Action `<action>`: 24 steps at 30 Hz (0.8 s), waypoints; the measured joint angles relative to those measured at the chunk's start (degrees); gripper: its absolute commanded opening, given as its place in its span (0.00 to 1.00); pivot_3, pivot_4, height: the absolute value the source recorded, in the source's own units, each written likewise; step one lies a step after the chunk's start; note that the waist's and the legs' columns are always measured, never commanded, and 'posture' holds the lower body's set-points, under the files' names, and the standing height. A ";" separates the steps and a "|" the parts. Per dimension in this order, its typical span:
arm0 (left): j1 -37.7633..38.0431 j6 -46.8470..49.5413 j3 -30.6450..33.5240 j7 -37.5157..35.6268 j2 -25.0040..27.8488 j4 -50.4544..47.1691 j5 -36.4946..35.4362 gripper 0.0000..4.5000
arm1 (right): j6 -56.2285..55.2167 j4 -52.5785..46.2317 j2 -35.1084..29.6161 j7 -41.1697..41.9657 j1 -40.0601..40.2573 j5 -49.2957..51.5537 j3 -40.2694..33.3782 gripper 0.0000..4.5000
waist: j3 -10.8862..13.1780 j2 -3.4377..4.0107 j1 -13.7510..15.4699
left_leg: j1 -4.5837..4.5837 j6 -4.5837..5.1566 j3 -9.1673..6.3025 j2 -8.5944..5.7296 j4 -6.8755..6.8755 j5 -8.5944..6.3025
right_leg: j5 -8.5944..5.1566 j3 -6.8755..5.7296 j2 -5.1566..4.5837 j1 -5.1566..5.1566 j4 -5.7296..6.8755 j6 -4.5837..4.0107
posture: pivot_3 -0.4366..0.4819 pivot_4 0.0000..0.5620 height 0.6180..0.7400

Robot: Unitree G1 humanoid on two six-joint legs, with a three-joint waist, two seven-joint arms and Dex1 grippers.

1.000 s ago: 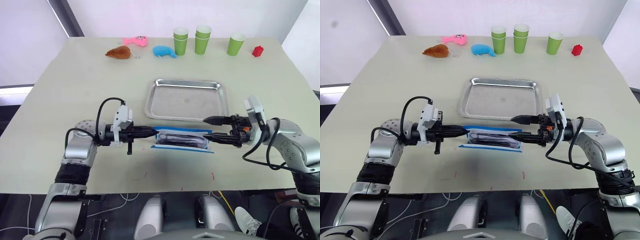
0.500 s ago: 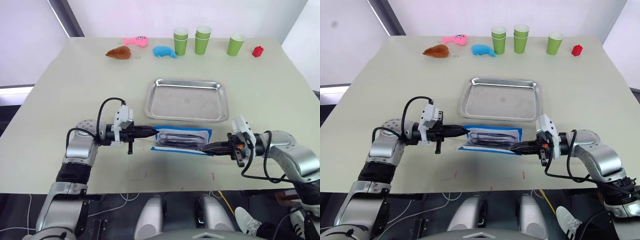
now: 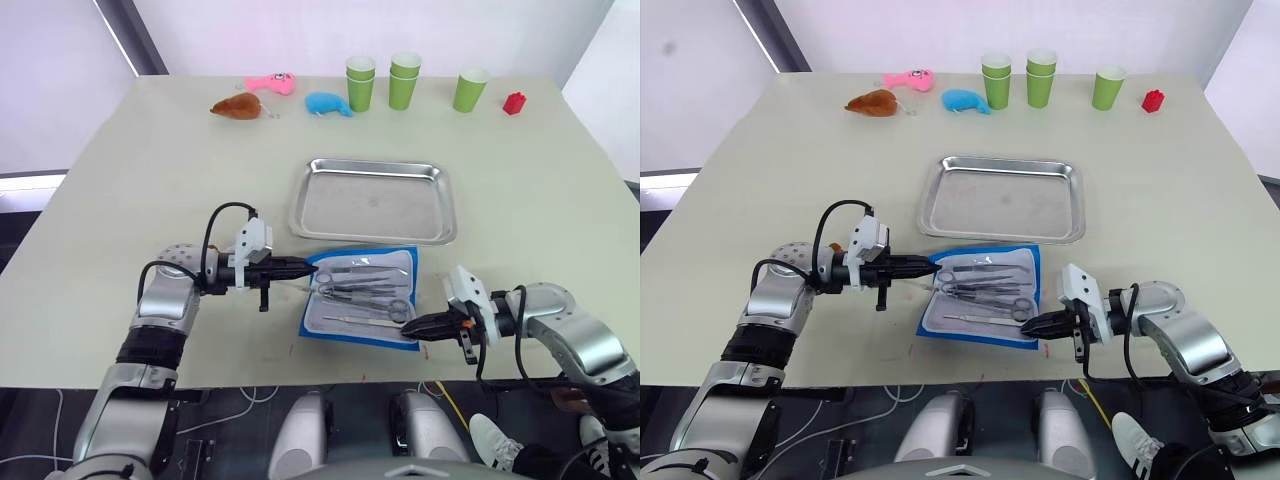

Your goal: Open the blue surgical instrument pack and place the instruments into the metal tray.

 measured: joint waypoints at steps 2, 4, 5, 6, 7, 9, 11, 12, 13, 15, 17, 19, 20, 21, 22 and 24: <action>-0.53 -0.84 -0.60 0.50 -0.18 1.04 0.87 0.00 | -0.90 0.02 -0.15 0.04 0.32 -0.77 0.09 0.01 | 0.00 0.00 -0.04 | 0.04 0.00 0.00 0.00 0.00 0.00 | 0.00 0.01 0.01 0.03 0.01 0.00 | 0.48 0.27 1.00; -1.04 -1.37 -0.71 0.90 -0.65 2.04 1.34 0.00 | -1.18 0.04 -0.16 0.05 0.37 -1.08 0.31 0.01 | -0.01 0.00 -0.02 | 0.07 0.00 0.00 0.00 0.00 0.00 | 0.00 0.00 0.01 0.07 0.02 0.00 | 0.48 0.27 1.00; -1.20 -1.71 -0.75 1.21 -0.86 2.41 1.63 0.00 | -1.43 0.05 -0.16 0.05 0.46 -1.45 0.42 0.01 | -0.01 0.00 -0.02 | 0.08 0.00 0.00 0.00 0.00 0.00 | 0.00 0.00 0.01 0.08 0.01 0.00 | 0.48 0.27 1.00; -1.70 -2.29 -1.09 1.88 -1.23 3.12 2.22 0.00 | -1.77 0.14 -0.16 0.02 0.77 -1.97 0.45 0.01 | -0.02 0.00 0.02 | 0.10 0.00 0.00 0.00 0.00 0.00 | 0.00 0.00 0.01 0.10 0.01 0.00 | 0.48 0.27 1.00; -2.71 -3.35 -1.65 3.13 -1.73 4.52 3.37 0.00 | -2.14 0.31 -0.13 0.00 0.98 -2.55 0.81 0.01 | -0.02 -0.01 0.06 | 0.10 0.00 0.00 0.00 0.00 0.00 | 0.00 0.00 0.01 0.10 0.01 0.00 | 0.48 0.27 1.00; -3.28 -3.96 -1.83 3.82 -2.00 5.35 3.99 0.00 | -2.24 0.36 -0.11 0.00 1.06 -2.74 0.86 0.01 | -0.02 -0.01 0.06 | 0.11 0.00 0.00 0.00 0.01 0.00 | 0.00 0.01 0.01 0.11 0.02 0.00 | 0.48 0.27 1.00; -4.82 -5.41 -2.34 5.30 -2.14 8.01 5.92 0.00 | -2.57 0.59 -0.10 0.02 1.25 -2.92 0.86 0.01 | -0.03 -0.01 -0.15 | 0.15 0.00 0.03 0.00 0.01 0.00 | 0.00 0.05 0.02 0.11 0.03 0.00 | 0.48 0.27 1.00; -5.70 -6.32 -2.68 5.50 -2.45 9.41 6.45 0.00 | -2.63 0.82 0.01 0.03 1.33 -3.01 0.87 0.01 | -0.03 -0.01 -0.08 | 0.14 0.00 0.00 0.00 0.00 0.00 | 0.00 0.02 0.03 0.11 0.03 0.00 | 0.48 0.27 1.00; -5.75 -6.41 -2.72 5.50 -2.47 9.51 6.51 0.00 | -2.64 0.82 0.02 0.03 1.33 -3.02 0.86 0.01 | -0.03 -0.01 -0.07 | 0.14 0.00 -0.01 0.00 0.00 0.00 | 0.00 0.02 0.03 0.11 0.03 0.00 | 0.48 0.27 1.00; -6.26 -7.10 -2.86 5.40 -2.70 10.44 6.92 0.00 | -2.70 0.85 0.07 0.03 1.34 -3.08 0.87 0.01 | -0.03 -0.01 -0.03 | 0.14 0.00 0.00 0.00 0.00 0.00 | 0.00 0.02 0.03 0.12 0.03 0.00 | 0.48 0.27 1.00; -6.80 -7.97 -3.00 4.97 -3.06 11.70 7.44 0.00 | -3.22 1.05 0.14 0.05 1.34 -3.13 0.89 0.01 | -0.03 -0.01 -0.02 | 0.15 0.00 0.01 0.00 0.01 0.00 | 0.00 0.03 0.03 0.12 0.03 0.00 | 0.48 0.27 1.00; -7.48 -8.51 -3.24 4.79 -3.24 12.97 7.72 0.00 | -3.48 1.27 0.14 0.05 1.34 -3.29 0.93 0.01 | -0.03 -0.01 0.01 | 0.15 0.00 0.00 0.00 0.01 0.00 | 0.00 0.02 0.03 0.13 0.04 0.00 | 0.48 0.27 1.00; -7.90 -8.99 -3.39 4.68 -3.34 13.71 7.99 0.00 | -3.54 1.30 0.14 0.05 1.34 -3.39 0.96 0.01 | -0.04 0.00 0.02 | 0.16 0.00 0.00 0.00 0.01 0.00 | 0.00 0.02 0.03 0.13 0.05 0.00 | 0.48 0.27 1.00; -8.31 -9.27 -3.49 4.58 -3.43 14.33 8.20 0.00 | -3.57 1.33 0.14 0.05 1.34 -3.43 0.97 0.01 | -0.04 0.00 0.03 | 0.18 0.00 0.00 -0.01 0.01 0.00 | 0.00 0.02 0.03 0.14 0.06 0.00 | 0.48 0.27 1.00; -8.96 -9.71 -3.74 4.36 -3.49 15.34 8.53 0.00 | -3.62 1.33 0.14 0.05 1.34 -3.52 1.04 0.01 | -0.05 0.01 0.04 | 0.20 0.00 0.00 -0.01 0.01 0.01 | 0.00 0.02 0.03 0.15 0.06 0.00 | 0.48 0.27 1.00; -9.15 -9.94 -3.80 4.06 -3.59 15.93 8.53 0.00 | -3.65 1.34 0.14 0.04 1.34 -3.75 1.16 0.01 | -0.06 0.01 0.03 | 0.25 0.00 0.01 0.00 0.01 0.01 | 0.00 0.03 0.03 0.19 0.06 0.00 | 0.48 0.27 1.00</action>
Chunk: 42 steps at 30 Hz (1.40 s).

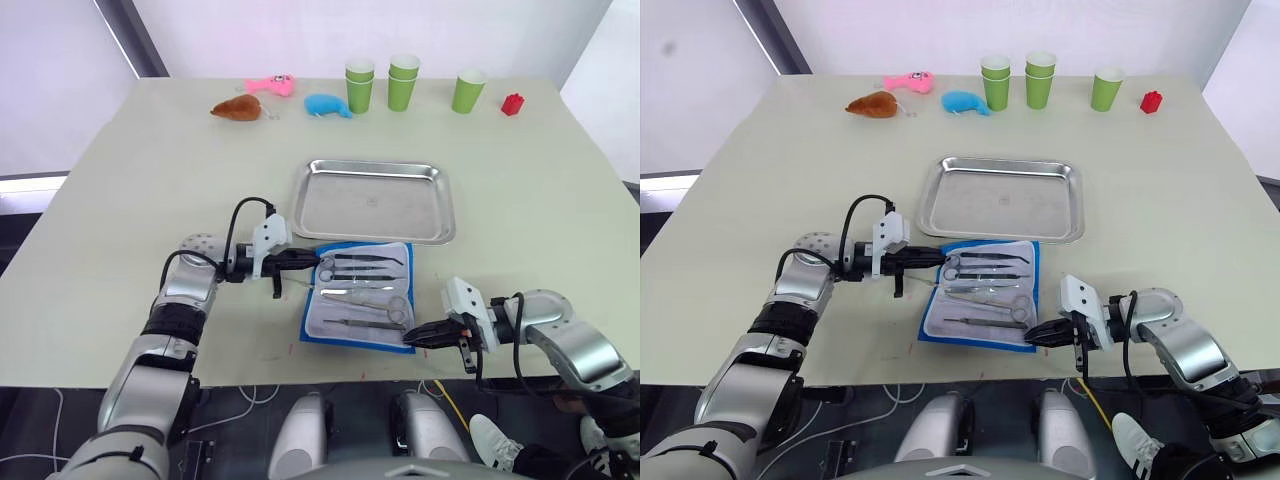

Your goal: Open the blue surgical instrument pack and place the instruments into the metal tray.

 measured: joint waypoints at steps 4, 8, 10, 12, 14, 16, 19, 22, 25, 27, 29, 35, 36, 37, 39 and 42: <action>-1.46 0.45 0.01 -0.97 -0.62 2.43 -0.02 0.00 | -0.18 0.01 0.38 -0.09 0.00 -0.73 0.92 0.01 | 0.00 0.00 0.04 | 0.34 0.00 0.00 0.00 -0.01 0.00 | -0.01 -0.01 0.00 0.34 -0.03 0.01 | 0.48 0.27 1.00; -2.22 0.45 -0.19 -1.72 -0.65 3.64 0.35 0.00 | -0.28 -0.03 0.51 -0.26 0.02 -1.34 1.14 0.01 | 0.00 0.00 -0.01 | 0.48 0.00 0.02 0.00 -0.01 0.00 | -0.01 0.02 0.00 0.48 -0.05 0.01 | 0.48 0.27 1.00; -2.40 0.45 -0.21 -1.93 -0.65 3.81 0.59 0.00 | -0.30 -0.06 0.51 -0.35 0.05 -1.41 1.15 0.01 | 0.00 0.00 -0.02 | 0.49 0.00 0.01 0.00 -0.01 0.00 | -0.02 0.01 0.01 0.49 -0.05 0.01 | 0.48 0.27 1.00; -2.65 -0.11 -0.40 -2.02 -0.61 3.99 1.21 0.00 | -0.30 -0.18 0.44 -0.52 0.11 -1.46 1.15 0.01 | 0.00 0.00 -0.01 | 0.49 0.00 0.01 0.00 -0.01 0.00 | -0.01 0.01 0.01 0.49 -0.06 0.01 | 0.48 0.27 1.00; -3.02 -0.68 -0.73 -1.95 -0.55 4.40 1.68 0.00 | -0.30 -0.22 0.29 -0.60 0.13 -1.55 1.15 0.01 | 0.00 0.00 0.01 | 0.50 0.00 0.01 0.00 -0.01 0.00 | -0.01 0.01 0.00 0.52 -0.06 0.01 | 0.48 0.27 1.00; -3.14 -0.72 -0.77 -1.95 -0.55 4.50 1.78 0.00 | -0.31 -0.24 0.09 -0.71 0.13 -1.70 1.15 0.01 | 0.00 0.00 0.01 | 0.54 0.00 0.01 0.00 -0.01 0.00 | -0.01 0.01 0.00 0.56 -0.06 0.01 | 0.48 0.27 1.00; -3.19 -0.54 -0.76 -2.06 -0.55 4.40 1.77 0.00 | -0.35 -0.28 -0.03 -1.00 0.13 -1.86 1.15 0.01 | -0.01 -0.01 -0.01 | 0.55 0.00 0.00 0.00 -0.01 0.00 | -0.01 0.01 0.01 0.57 -0.05 0.01 | 0.48 0.27 1.00; -3.11 0.11 -0.75 -2.20 -0.50 3.91 1.76 0.00 | -0.22 -0.36 -0.03 -1.25 0.13 -1.86 1.15 0.01 | -0.01 -0.01 -0.01 | 0.54 0.00 0.00 0.00 -0.01 0.00 | -0.02 0.01 0.01 0.57 -0.07 0.01 | 0.48 0.27 1.00; -3.00 0.81 -0.75 -2.26 -0.45 3.38 1.76 0.00 | -0.09 -0.64 -0.15 -1.43 0.13 -2.01 1.15 0.01 | -0.01 -0.01 -0.02 | 0.53 0.00 0.00 0.00 -0.01 -0.01 | -0.02 0.01 0.00 0.57 -0.10 0.01 | 0.48 0.27 1.00; -2.88 0.81 -0.74 -2.14 -0.44 3.16 1.77 0.00 | -0.05 -0.84 -0.45 -1.44 0.13 -2.16 1.16 0.01 | -0.01 -0.01 -0.01 | 0.53 0.00 0.00 0.00 -0.01 -0.01 | -0.02 0.01 0.00 0.57 -0.12 0.02 | 0.48 0.27 1.00; -2.77 0.78 -0.74 -1.94 -0.44 3.03 1.77 0.00 | 0.10 -1.06 -0.71 -1.42 0.13 -2.22 1.17 0.01 | -0.01 -0.01 0.00 | 0.53 0.00 0.00 0.00 -0.02 -0.01 | -0.02 0.01 0.00 0.57 -0.12 0.02 | 0.48 0.27 1.00; -2.71 0.81 -0.74 -1.01 -0.53 3.07 1.79 0.00 | 0.21 -1.32 -0.77 -1.74 0.12 -2.63 1.42 0.01 | -0.01 -0.02 0.01 | 0.57 0.00 -0.02 0.00 -0.02 -0.01 | -0.02 -0.01 0.00 0.62 -0.11 0.02 | 0.48 0.27 1.00; -2.71 0.81 -0.73 -0.83 -0.55 3.11 1.81 0.00 | 0.22 -1.32 -0.77 -1.74 0.11 -2.65 1.45 0.01 | -0.02 -0.02 0.01 | 0.58 0.00 -0.02 0.00 -0.02 -0.01 | -0.02 -0.01 0.00 0.63 -0.11 0.02 | 0.48 0.27 1.00; -2.72 0.81 -0.74 -0.74 -0.57 3.16 1.81 0.00 | 0.23 -1.32 -0.77 -1.74 0.11 -2.67 1.46 0.01 | -0.02 -0.03 0.02 | 0.59 0.00 -0.02 0.00 -0.02 -0.01 | -0.02 -0.01 0.00 0.63 -0.10 0.02 | 0.48 0.27 1.00; -2.74 0.81 -0.74 -0.58 -0.60 3.27 1.81 0.00 | 0.23 -1.32 -0.77 -1.77 0.10 -2.70 1.51 0.01 | -0.03 -0.03 0.02 | 0.60 0.00 -0.02 0.00 -0.01 -0.01 | -0.02 -0.01 0.00 0.64 -0.10 0.02 | 0.48 0.27 1.00; -2.82 0.81 -0.74 -0.34 -0.64 3.50 1.82 0.00 | 0.22 -1.31 -0.77 -1.82 0.02 -2.83 1.61 0.01 | -0.05 -0.04 0.03 | 0.61 0.00 -0.03 0.00 -0.01 0.00 | -0.02 -0.01 0.00 0.65 -0.10 0.02 | 0.48 0.27 1.00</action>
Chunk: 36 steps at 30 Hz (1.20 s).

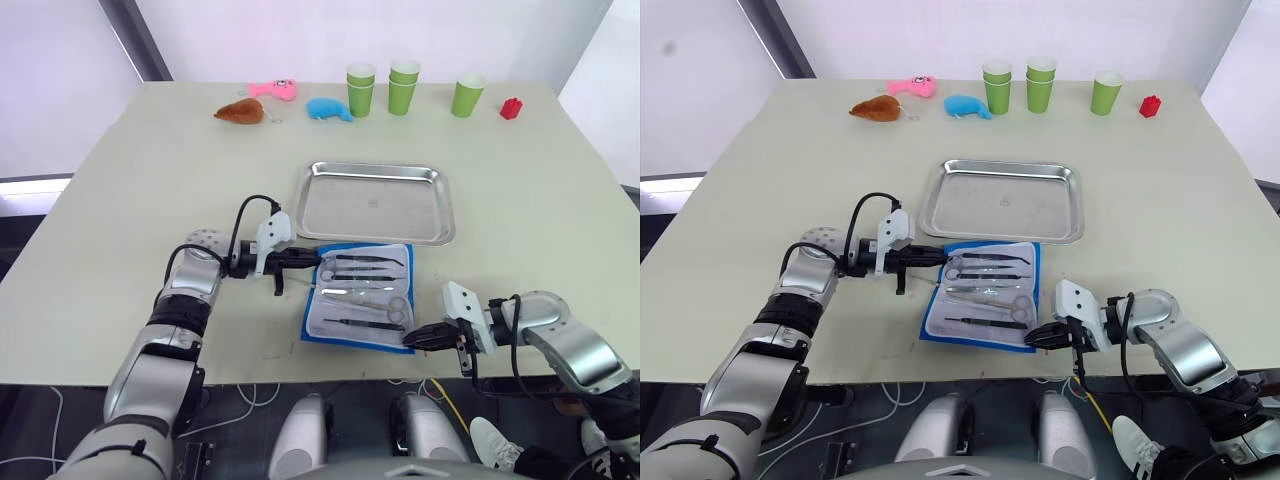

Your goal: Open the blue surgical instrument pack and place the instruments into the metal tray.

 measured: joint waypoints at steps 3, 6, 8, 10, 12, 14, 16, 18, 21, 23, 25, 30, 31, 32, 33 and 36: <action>-0.25 0.00 0.03 0.20 -0.03 0.37 0.04 0.00 | -0.02 0.02 0.00 -0.03 -0.11 -0.09 0.21 0.01 | -0.01 -0.01 0.00 | 0.01 0.00 0.00 0.00 0.00 0.00 | 0.00 -0.01 0.00 0.00 0.00 0.00 | 0.48 0.27 1.00; -0.28 -0.02 0.02 0.36 -0.02 0.42 0.11 0.00 | -0.15 0.05 0.03 -0.07 -0.14 -0.31 0.35 0.01 | -0.07 -0.04 0.01 | 0.01 0.00 -0.01 0.00 0.00 0.00 | 0.00 -0.01 0.01 0.01 0.00 0.00 | 0.48 0.27 1.00; -0.27 -0.02 0.03 0.55 0.01 0.42 0.11 0.00 | -0.21 0.05 0.23 -0.09 -0.17 -0.57 0.48 0.01 | -0.14 -0.09 0.01 | 0.02 0.00 -0.02 0.01 0.00 0.00 | 0.00 -0.01 0.01 0.01 0.00 0.00 | 0.48 0.27 1.00; -0.27 -0.01 0.03 0.60 0.01 0.42 0.12 0.00 | -0.21 0.05 0.30 -0.12 -0.17 -0.62 0.51 0.01 | -0.15 -0.09 0.01 | 0.02 0.00 -0.02 0.01 0.00 0.00 | 0.00 -0.01 0.01 0.01 0.00 0.00 | 0.48 0.27 1.00; -0.27 0.14 0.07 0.63 0.02 0.41 0.10 0.00 | -0.25 0.09 0.49 -0.13 -0.18 -0.72 0.53 0.01 | -0.17 -0.10 0.00 | 0.02 0.01 -0.02 0.01 0.00 0.01 | 0.00 -0.01 0.02 0.01 0.00 0.01 | 0.48 0.27 1.00; -0.27 0.50 0.10 0.63 0.01 0.32 0.05 0.00 | -0.33 0.12 0.64 -0.11 -0.19 -0.84 0.56 0.01 | -0.18 -0.09 0.00 | 0.02 0.01 -0.03 0.01 0.00 0.01 | 0.00 -0.01 0.02 0.01 0.00 0.01 | 0.48 0.27 1.00; -0.27 1.04 0.14 0.61 0.00 0.23 -0.05 0.06 | -0.37 0.13 0.64 -0.10 -0.19 -0.86 0.57 0.00 | -0.18 -0.09 0.00 | 0.02 0.00 -0.03 0.01 0.00 0.01 | -0.01 -0.01 0.02 0.01 0.00 0.01 | 0.48 0.27 1.00; -0.28 1.74 0.36 0.77 -0.05 0.19 -0.18 0.19 | -0.42 0.14 0.65 -0.09 -0.19 -0.87 0.58 0.00 | -0.18 -0.09 0.00 | 0.02 0.01 -0.03 0.01 0.00 0.01 | -0.01 -0.01 0.02 0.01 0.00 0.01 | 0.48 0.27 1.00; -0.30 1.97 0.67 2.51 -0.01 0.23 0.04 0.45 | -0.60 0.14 0.69 -0.01 -0.19 -0.88 0.66 0.00 | -0.18 -0.09 -0.03 | 0.00 0.00 -0.02 0.02 -0.01 0.00 | -0.01 -0.01 0.02 0.00 -0.04 0.00 | 0.48 0.27 1.00; -0.38 1.24 0.74 3.69 0.06 0.34 0.37 0.61 | -0.90 0.27 0.69 0.00 -0.19 -0.90 0.66 0.00 | -0.18 -0.09 -0.02 | -0.02 0.00 -0.03 0.02 -0.03 0.00 | -0.01 -0.01 0.02 0.00 -0.09 0.00 | 0.48 0.27 1.00; -0.54 1.18 0.80 4.35 0.21 0.38 0.57 0.61 | -1.26 0.39 0.69 0.03 -0.19 -0.92 0.74 0.00 | -0.18 -0.09 -0.03 | -0.03 0.00 -0.02 0.02 -0.05 0.00 | -0.01 -0.01 0.02 0.00 -0.14 0.00 | 0.48 0.27 1.00; -0.47 1.06 0.76 4.59 0.19 0.37 0.57 0.61 | -1.38 0.45 0.73 -0.01 -0.20 -0.92 0.82 0.00 | -0.18 -0.09 -0.04 | -0.02 0.00 -0.02 0.02 -0.07 0.00 | 0.00 -0.02 0.02 0.00 -0.17 0.00 | 0.48 0.27 1.00; -0.45 1.01 0.76 4.64 0.19 0.38 0.57 0.61 | -1.38 0.48 0.74 -0.02 -0.21 -0.92 0.84 0.00 | -0.18 -0.09 -0.04 | -0.02 0.00 -0.02 0.02 -0.07 0.00 | 0.00 -0.02 0.02 0.00 -0.17 0.00 | 0.48 0.27 1.00; -0.42 0.93 0.79 4.64 0.20 0.37 0.56 0.61 | -1.37 0.53 0.75 -0.02 -0.25 -0.92 0.86 0.00 | -0.19 -0.09 -0.04 | -0.02 0.00 -0.02 0.02 -0.07 0.00 | 0.00 -0.02 0.02 0.00 -0.16 0.00 | 0.48 0.27 1.00; -0.41 0.90 0.81 4.62 0.21 0.36 0.56 0.61 | -1.35 0.55 0.75 -0.01 -0.28 -0.92 0.87 0.00 | -0.19 -0.09 -0.05 | -0.02 0.00 -0.02 0.02 -0.07 0.00 | 0.00 -0.02 0.02 0.00 -0.17 0.00 | 0.48 0.27 1.00; -0.30 0.86 1.10 4.34 0.31 0.23 0.45 0.61 | -1.14 0.58 0.76 0.01 -0.47 -0.89 1.01 0.00 | -0.19 -0.09 -0.08 | -0.02 0.00 -0.02 0.03 -0.07 0.00 | 0.00 -0.02 0.02 0.00 -0.17 0.00 | 0.48 0.27 1.00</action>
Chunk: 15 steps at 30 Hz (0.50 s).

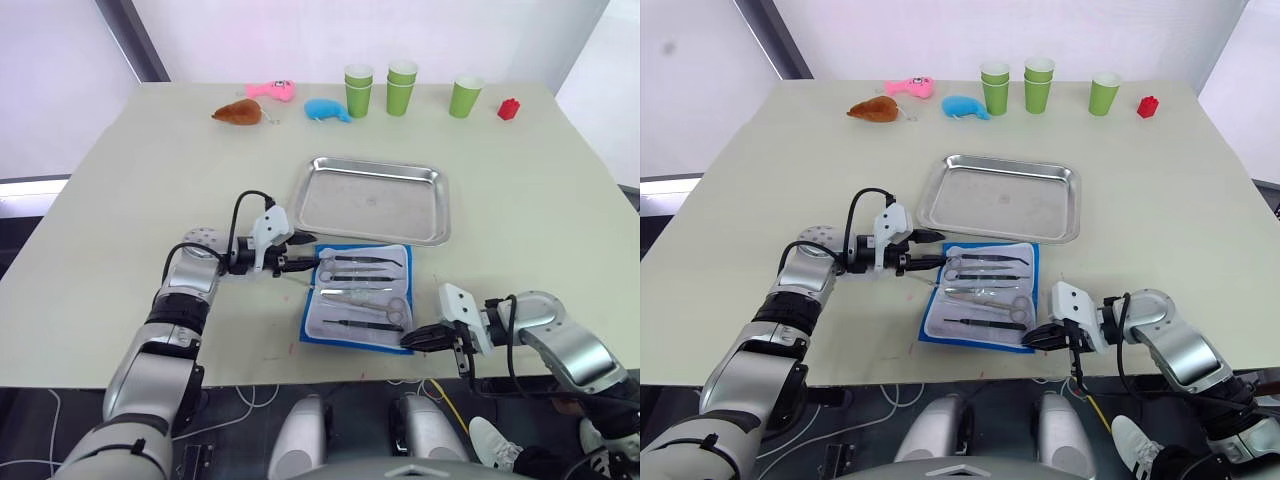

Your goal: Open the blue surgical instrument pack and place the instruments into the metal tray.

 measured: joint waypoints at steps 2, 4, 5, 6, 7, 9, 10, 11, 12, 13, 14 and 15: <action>0.62 0.24 0.51 -0.58 0.25 -0.72 -0.50 0.61 | 1.13 -0.08 0.02 0.03 -0.20 0.42 0.08 0.00 | 0.00 0.00 -0.10 | 0.00 0.00 0.01 0.01 -0.02 0.00 | 0.00 0.00 0.00 -0.01 -0.01 0.00 | 0.48 0.27 1.00; 1.35 0.60 0.78 -1.04 0.60 -1.76 -1.07 0.63 | 2.01 -0.19 0.01 0.18 -0.21 1.01 0.07 0.14 | 0.00 0.00 -0.09 | -0.02 0.00 -0.01 0.01 -0.06 0.00 | 0.00 -0.01 0.00 -0.01 -0.06 0.00 | 0.48 0.27 1.00; 1.49 0.82 0.85 -1.23 0.72 -2.07 -1.15 0.63 | 2.38 -0.51 0.01 0.41 -0.19 1.25 0.21 0.20 | 0.00 0.00 -0.07 | -0.04 0.00 -0.03 0.01 -0.08 0.00 | 0.00 -0.03 0.00 -0.01 -0.10 0.00 | 0.48 0.27 1.00; 1.71 1.12 0.94 -1.33 0.84 -2.52 -1.22 0.63 | 2.51 -0.72 0.01 0.66 -0.19 1.46 0.42 0.30 | 0.00 0.00 -0.09 | -0.04 0.00 -0.02 0.01 -0.08 0.00 | 0.00 -0.03 0.00 -0.01 -0.11 0.00 | 0.48 0.27 1.00; 2.26 1.55 1.15 -1.53 1.12 -3.46 -1.47 0.63 | 2.13 -0.84 0.02 0.81 -0.10 1.61 0.70 0.42 | 0.00 0.00 -0.19 | -0.04 0.00 -0.01 0.02 -0.09 0.00 | 0.00 -0.02 0.00 -0.01 -0.13 0.00 | 0.48 0.27 1.00; 3.34 1.92 1.22 -2.16 1.93 -4.91 -2.26 0.63 | -0.10 -0.76 0.33 0.49 0.04 0.79 1.09 0.53 | 0.01 -0.02 -0.37 | -0.03 0.00 0.01 0.03 -0.10 0.00 | 0.00 0.00 0.00 -0.01 -0.13 0.00 | 0.48 0.27 1.00; 3.78 2.15 1.25 -2.33 2.26 -5.59 -2.35 0.63 | -0.30 -0.71 0.41 0.19 0.05 0.63 1.10 0.53 | 0.01 -0.02 -0.36 | -0.02 0.00 0.01 0.03 -0.09 0.00 | 0.00 0.00 0.00 -0.01 -0.12 0.00 | 0.48 0.27 1.00; 4.18 2.34 1.25 -2.53 2.55 -6.28 -2.42 0.63 | -0.20 -0.71 0.40 -0.17 0.01 0.61 1.09 0.53 | 0.01 -0.02 -0.29 | -0.02 0.00 0.01 0.03 -0.09 0.00 | 0.00 0.00 0.00 -0.01 -0.12 0.00 | 0.48 0.27 1.00; 4.60 2.54 1.25 -2.64 2.83 -6.94 -2.61 0.63 | -0.18 -0.73 0.40 -0.32 -0.04 0.62 1.04 0.53 | 0.01 -0.02 -0.24 | -0.02 0.00 0.01 0.03 -0.08 0.00 | 0.00 0.00 0.00 -0.01 -0.12 0.01 | 0.48 0.27 1.00; 4.62 2.55 1.25 -2.65 2.84 -6.96 -2.62 0.63 | -0.17 -0.73 0.40 -0.32 -0.04 0.62 1.03 0.53 | 0.01 -0.02 -0.23 | -0.02 0.00 0.01 0.03 -0.09 0.00 | 0.00 0.00 0.00 -0.01 -0.12 0.01 | 0.48 0.27 1.00; 5.34 2.86 1.36 -3.06 3.44 -8.18 -3.02 0.63 | -0.12 -0.76 0.33 -0.27 -0.03 0.62 1.05 0.53 | 0.02 -0.04 -0.19 | -0.02 0.00 0.00 0.03 -0.09 0.00 | 0.00 -0.01 0.00 -0.01 -0.12 0.00 | 0.48 0.27 1.00; 5.52 2.93 1.39 -3.10 3.62 -8.53 -3.17 0.63 | -0.11 -0.77 0.32 -0.24 -0.03 0.62 1.07 0.53 | 0.02 -0.04 -0.22 | -0.02 0.00 0.01 0.03 -0.09 0.00 | 0.00 0.00 0.00 -0.01 -0.12 0.00 | 0.48 0.27 1.00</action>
